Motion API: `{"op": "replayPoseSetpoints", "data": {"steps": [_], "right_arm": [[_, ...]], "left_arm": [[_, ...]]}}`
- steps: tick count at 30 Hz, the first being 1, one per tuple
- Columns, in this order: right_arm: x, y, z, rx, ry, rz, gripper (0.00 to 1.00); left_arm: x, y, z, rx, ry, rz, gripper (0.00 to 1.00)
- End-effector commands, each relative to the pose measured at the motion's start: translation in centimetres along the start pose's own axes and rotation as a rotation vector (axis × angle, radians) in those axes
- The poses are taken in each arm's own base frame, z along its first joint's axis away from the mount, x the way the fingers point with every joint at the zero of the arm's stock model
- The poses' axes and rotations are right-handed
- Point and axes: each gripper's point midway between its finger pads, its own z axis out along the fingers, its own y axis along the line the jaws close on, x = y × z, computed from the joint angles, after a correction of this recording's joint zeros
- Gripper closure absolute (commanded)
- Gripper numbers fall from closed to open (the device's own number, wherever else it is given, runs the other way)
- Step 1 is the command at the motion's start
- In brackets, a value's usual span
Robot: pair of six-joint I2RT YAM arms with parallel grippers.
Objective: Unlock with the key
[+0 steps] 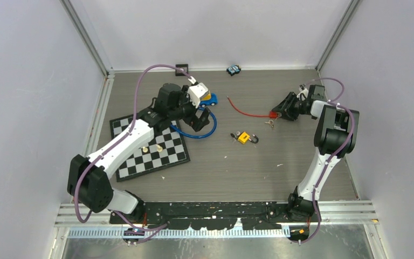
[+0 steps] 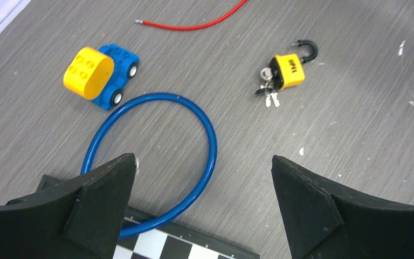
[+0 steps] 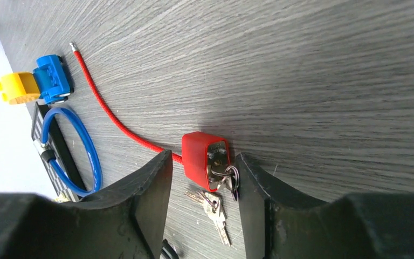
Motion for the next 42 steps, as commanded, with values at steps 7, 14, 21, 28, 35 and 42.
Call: {"op": "replayPoseSetpoints", "data": {"steps": [7, 14, 21, 28, 35, 42], "right_arm": [[-3.3, 2.7, -5.0, 0.057, -0.137, -0.209, 0.36], [-2.3, 6.5, -11.0, 0.066, -0.180, -0.318, 0.32], [2.4, 10.1, -16.4, 0.022, -0.117, -0.358, 0.32], [4.9, 11.5, -18.9, -0.014, -0.174, -0.471, 0.29], [6.0, 11.4, -18.0, -0.069, -0.148, -0.471, 0.29], [6.6, 12.1, -18.2, -0.113, -0.140, -0.474, 0.29]], "left_arm": [[1.5, 0.9, -2.2, -0.020, 0.172, 0.074, 0.00], [7.0, 1.2, -1.3, 0.087, 0.396, 0.253, 0.01], [11.5, 1.4, 1.5, 0.283, 0.545, 0.475, 0.00], [15.1, 2.9, 4.7, 0.345, 0.702, 0.500, 0.01], [17.1, 1.4, 5.6, 0.415, 0.769, 0.499, 0.21], [18.4, -0.2, 6.5, 0.392, 0.792, 0.478, 0.57]]}}
